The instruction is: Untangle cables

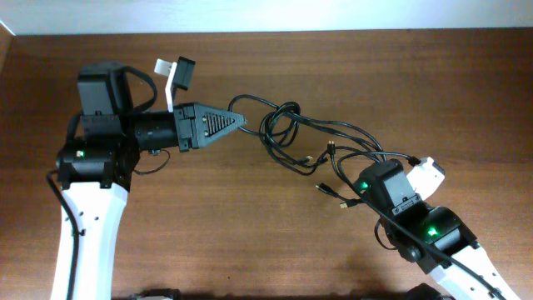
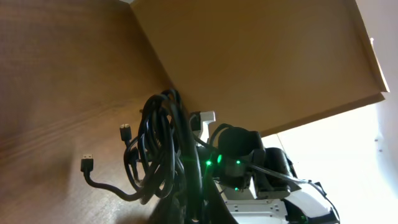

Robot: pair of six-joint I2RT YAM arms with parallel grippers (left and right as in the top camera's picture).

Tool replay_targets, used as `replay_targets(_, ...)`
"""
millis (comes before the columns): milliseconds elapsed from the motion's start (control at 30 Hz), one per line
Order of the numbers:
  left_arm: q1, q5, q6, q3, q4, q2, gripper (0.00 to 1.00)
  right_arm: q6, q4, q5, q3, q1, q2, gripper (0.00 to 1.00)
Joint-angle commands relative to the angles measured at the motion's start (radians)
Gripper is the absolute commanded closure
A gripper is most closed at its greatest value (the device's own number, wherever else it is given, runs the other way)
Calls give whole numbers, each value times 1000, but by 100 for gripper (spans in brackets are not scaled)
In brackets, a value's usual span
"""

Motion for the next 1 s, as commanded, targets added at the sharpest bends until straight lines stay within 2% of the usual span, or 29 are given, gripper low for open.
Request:
replay_targets(0,13,-44,60,16,-34,-28,100,-75,3,47,-7,-6,-8,1)
replay_targets(200,12,-61,87,16,-48,-28,100,-235,5,64,-7,-5,-8,1)
replay_targets(267,13,-61,96,16,-48,-28,100,-348,6,61,-7,-4,-8,1)
replay_targets(400,13,-61,178,16,-50,-28,100,-456,-27,54,-7,-4,-23,1)
replay_targets(433,12,-61,212,16,-53,-28,100,-675,37,-137,-7,-4,-52,1)
replay_targets(567,12,-61,212,16,-55,-28,100,-980,105,-525,-7,-4,-163,1)
replay_targets(733,12,-77,222,16,-75,-28,100,-986,95,-543,-7,-4,-281,1)
replay_targets(867,11,-121,223,16,-92,-28,100,-971,110,-507,-7,-4,-291,1)
replay_targets(900,11,-121,223,16,-97,-28,100,-928,118,-468,-7,-4,-291,1)
replay_targets(967,-6,-120,223,16,-136,-28,100,-732,117,-278,-7,-4,-290,1)
